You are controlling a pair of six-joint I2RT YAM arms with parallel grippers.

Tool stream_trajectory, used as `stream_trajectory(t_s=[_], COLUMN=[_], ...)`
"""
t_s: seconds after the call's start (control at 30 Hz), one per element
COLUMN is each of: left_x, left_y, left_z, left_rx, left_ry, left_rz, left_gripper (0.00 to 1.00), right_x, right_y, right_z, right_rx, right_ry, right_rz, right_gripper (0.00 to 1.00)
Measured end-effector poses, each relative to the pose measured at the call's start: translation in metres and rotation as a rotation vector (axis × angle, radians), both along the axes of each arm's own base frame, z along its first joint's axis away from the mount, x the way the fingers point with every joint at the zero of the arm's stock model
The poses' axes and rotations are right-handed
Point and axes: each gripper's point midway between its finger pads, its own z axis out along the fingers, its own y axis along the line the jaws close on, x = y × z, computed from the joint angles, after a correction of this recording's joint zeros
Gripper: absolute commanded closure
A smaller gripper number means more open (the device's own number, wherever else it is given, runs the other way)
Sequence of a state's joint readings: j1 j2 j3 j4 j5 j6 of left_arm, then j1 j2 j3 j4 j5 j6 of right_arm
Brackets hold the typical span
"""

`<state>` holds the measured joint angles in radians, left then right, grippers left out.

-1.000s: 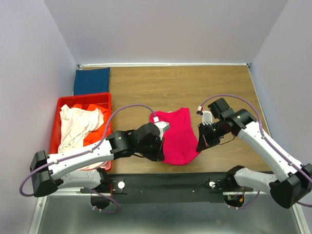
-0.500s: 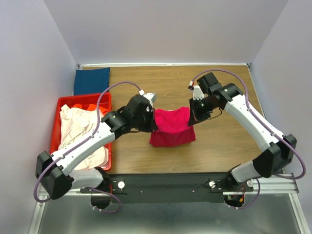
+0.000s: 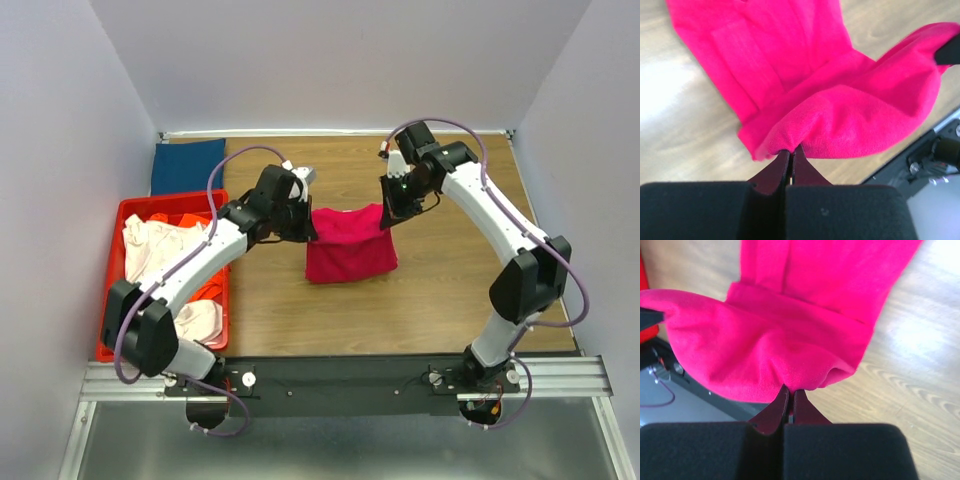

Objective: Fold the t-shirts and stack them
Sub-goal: Fold the tshirt

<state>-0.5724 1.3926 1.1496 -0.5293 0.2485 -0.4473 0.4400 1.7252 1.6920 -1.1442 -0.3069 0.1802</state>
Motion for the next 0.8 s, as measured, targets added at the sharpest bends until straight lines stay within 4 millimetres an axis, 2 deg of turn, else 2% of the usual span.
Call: stream_trajectory(t_s=[0.23, 0.47, 0.6, 0.8], left_x=[0.046, 0.098, 0.128, 0.152], left_y=[0.003, -0.009, -0.015, -0.014], left_z=[-0.013, -0.027, -0.046, -0.077], left_rx=[0.006, -0.007, -0.003, 0.015], left_ry=[0.010, 0.017, 0.030, 0.068], left_rz=[0.004, -0.003, 0.007, 0.030], left_gripper=[1.00, 1.00, 1.00, 1.00], right_x=[0.040, 0.087, 0.110, 0.138], right_y=[-0.014, -0.018, -0.019, -0.020], right_z=[-0.025, -0.049, -0.067, -0.101], right_rx=[-0.017, -0.016, -0.021, -0.030], right_ry=[0.039, 0.044, 0.049, 0.057], right_rz=[-0.073, -0.116, -0.127, -0.133], right_gripper=[0.99, 0.99, 0.99, 0.97])
